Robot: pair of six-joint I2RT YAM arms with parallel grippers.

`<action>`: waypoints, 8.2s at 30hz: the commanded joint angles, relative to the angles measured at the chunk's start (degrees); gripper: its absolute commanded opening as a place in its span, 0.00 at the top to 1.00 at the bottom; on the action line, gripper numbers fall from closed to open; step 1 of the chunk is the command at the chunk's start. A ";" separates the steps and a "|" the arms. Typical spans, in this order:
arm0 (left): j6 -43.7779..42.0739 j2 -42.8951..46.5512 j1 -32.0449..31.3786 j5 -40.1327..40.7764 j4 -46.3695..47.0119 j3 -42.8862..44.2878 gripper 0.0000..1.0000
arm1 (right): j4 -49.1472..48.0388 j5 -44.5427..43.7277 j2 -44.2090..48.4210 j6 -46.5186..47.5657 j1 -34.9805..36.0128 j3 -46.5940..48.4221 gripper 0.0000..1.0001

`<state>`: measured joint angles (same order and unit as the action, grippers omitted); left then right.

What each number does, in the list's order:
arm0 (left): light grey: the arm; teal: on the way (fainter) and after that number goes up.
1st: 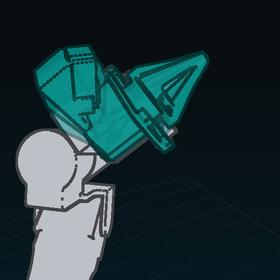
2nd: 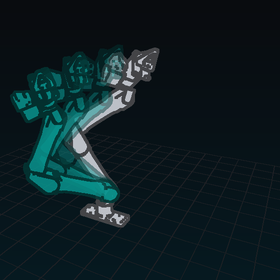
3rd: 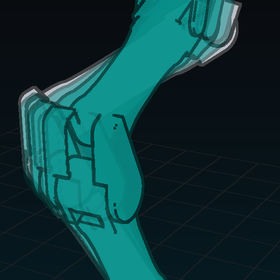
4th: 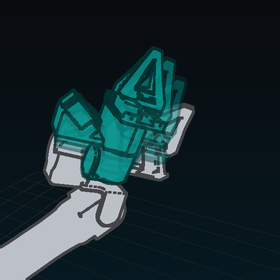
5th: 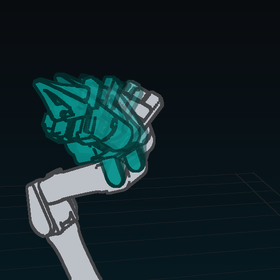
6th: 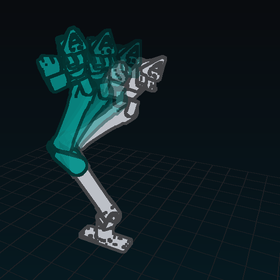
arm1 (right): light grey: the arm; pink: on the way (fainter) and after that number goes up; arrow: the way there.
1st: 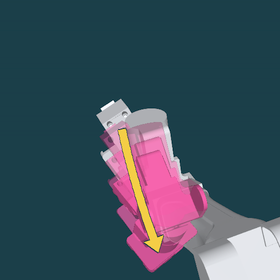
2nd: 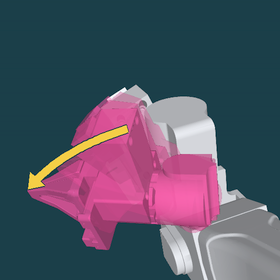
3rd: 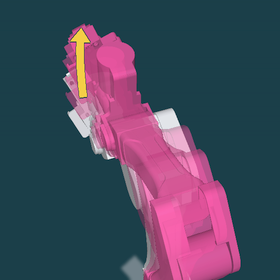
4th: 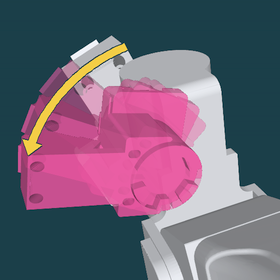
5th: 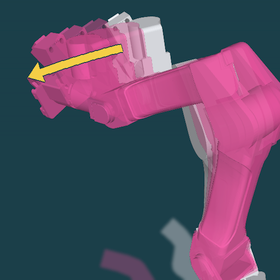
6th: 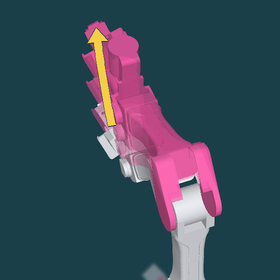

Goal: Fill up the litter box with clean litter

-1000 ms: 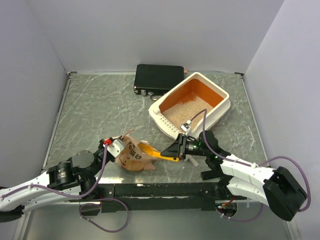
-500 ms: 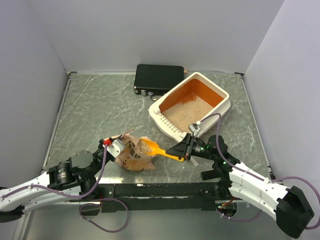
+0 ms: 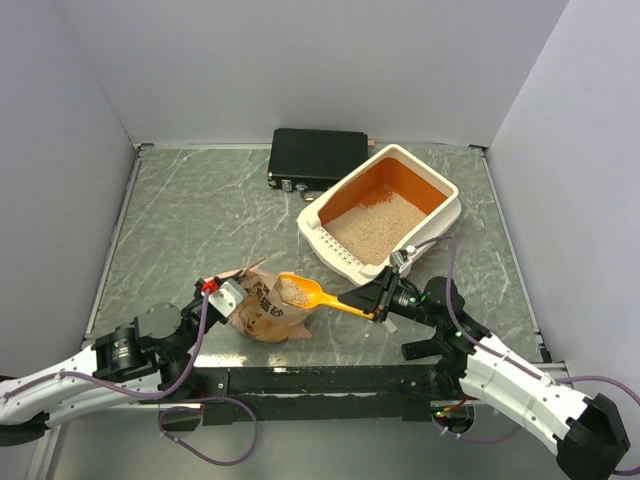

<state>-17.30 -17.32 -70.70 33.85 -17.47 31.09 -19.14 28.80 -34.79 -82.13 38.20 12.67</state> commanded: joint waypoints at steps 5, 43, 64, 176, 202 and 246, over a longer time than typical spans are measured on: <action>-0.37 1.50 0.29 1.66 5.08 0.46 0.99 | 3.14 -8.32 5.16 -4.62 -0.93 0.52 1.00; 0.25 2.91 0.30 2.37 4.91 0.11 0.99 | 10.69 -32.65 18.43 -5.95 -10.95 1.84 1.00; 0.60 2.47 0.30 3.95 4.99 -0.07 0.99 | 26.76 -42.06 -11.68 35.27 -11.21 25.89 1.00; 0.78 -9.04 0.38 5.71 -5.99 15.58 0.99 | 45.24 -34.60 -53.53 42.05 8.65 51.30 0.48; -6.78 -15.45 0.38 7.64 -1.34 20.49 0.99 | 37.50 -19.93 -54.44 59.00 -12.80 57.83 0.47; 3.40 -18.55 17.43 -34.55 -11.18 24.47 0.46 | 22.13 16.54 -17.33 99.00 -13.76 24.60 0.08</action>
<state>-19.55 -42.09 -53.43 -1.65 -28.60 56.38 7.62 40.62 -51.24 12.58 25.21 36.60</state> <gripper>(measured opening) 0.490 0.925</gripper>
